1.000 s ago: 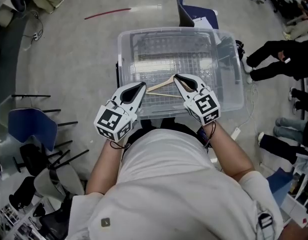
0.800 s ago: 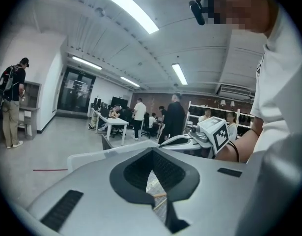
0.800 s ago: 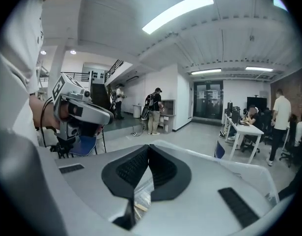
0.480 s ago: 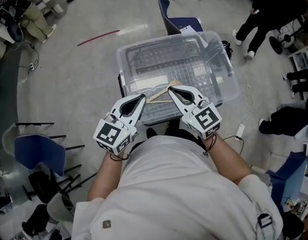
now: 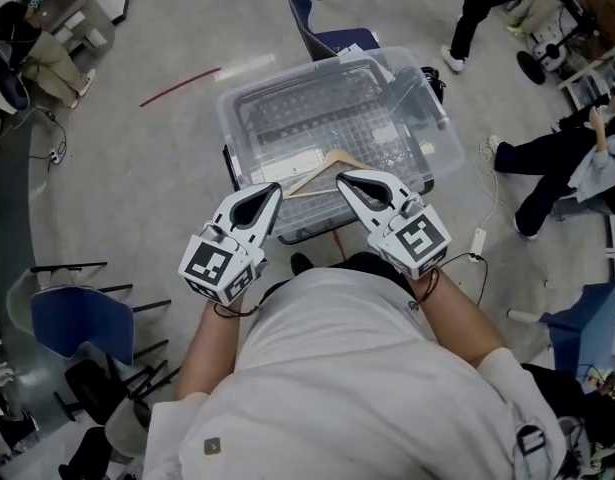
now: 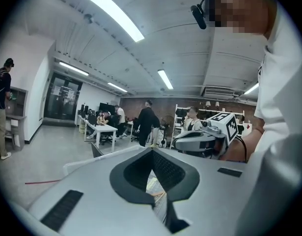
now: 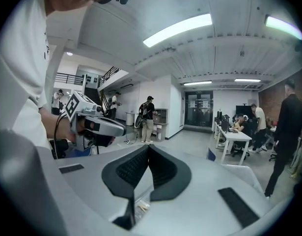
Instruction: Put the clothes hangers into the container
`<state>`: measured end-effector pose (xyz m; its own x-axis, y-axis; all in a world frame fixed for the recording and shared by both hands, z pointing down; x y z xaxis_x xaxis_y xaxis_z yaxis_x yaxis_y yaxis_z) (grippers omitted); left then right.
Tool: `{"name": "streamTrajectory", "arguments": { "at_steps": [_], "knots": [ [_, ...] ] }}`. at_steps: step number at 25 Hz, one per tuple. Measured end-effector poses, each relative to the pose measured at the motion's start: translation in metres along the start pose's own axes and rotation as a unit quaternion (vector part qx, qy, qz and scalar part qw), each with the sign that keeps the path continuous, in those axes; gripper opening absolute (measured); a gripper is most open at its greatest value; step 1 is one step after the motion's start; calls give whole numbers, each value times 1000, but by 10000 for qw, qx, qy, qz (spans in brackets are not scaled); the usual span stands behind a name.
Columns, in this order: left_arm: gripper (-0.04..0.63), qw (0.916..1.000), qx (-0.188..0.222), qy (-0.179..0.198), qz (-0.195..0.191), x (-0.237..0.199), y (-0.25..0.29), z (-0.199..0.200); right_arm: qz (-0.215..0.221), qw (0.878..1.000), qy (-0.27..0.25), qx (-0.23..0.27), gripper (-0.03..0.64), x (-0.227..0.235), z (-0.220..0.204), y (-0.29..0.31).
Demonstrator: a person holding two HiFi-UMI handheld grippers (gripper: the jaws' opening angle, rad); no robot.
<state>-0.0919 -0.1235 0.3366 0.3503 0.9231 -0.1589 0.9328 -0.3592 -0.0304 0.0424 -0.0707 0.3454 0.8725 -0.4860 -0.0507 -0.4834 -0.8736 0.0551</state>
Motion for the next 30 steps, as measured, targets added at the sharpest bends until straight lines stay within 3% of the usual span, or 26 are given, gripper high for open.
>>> {"name": "streamTrajectory", "arguments": {
  "at_steps": [7,17,25,30],
  "knots": [
    [15,9999,57,53,123,31,16,2,83,9997,-153,188,20,21,9,-40],
    [15,9994,88,154,300,118,65,-1,321,9991,-108,246,20,59,12,-127],
    [15,9982,-55,261,539,201,91,-27,428,9991,-25,56,20,81,-4,-204],
    [15,9976,-103,234,642,237,89,-43,762,9966,99,299,20,75,-19,-235]
  ]
}}
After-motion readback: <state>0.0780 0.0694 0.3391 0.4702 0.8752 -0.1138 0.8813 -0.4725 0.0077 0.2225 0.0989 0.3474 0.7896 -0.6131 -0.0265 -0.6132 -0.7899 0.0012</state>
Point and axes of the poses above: the fingertips, and each gripper's own axes: y forward along the fingers, x to its right, z out of its top, the point moved 3 cm from there along -y, backward along the fingers, and after that the axes turned 11 degrees about x, right-handed, at the moved point
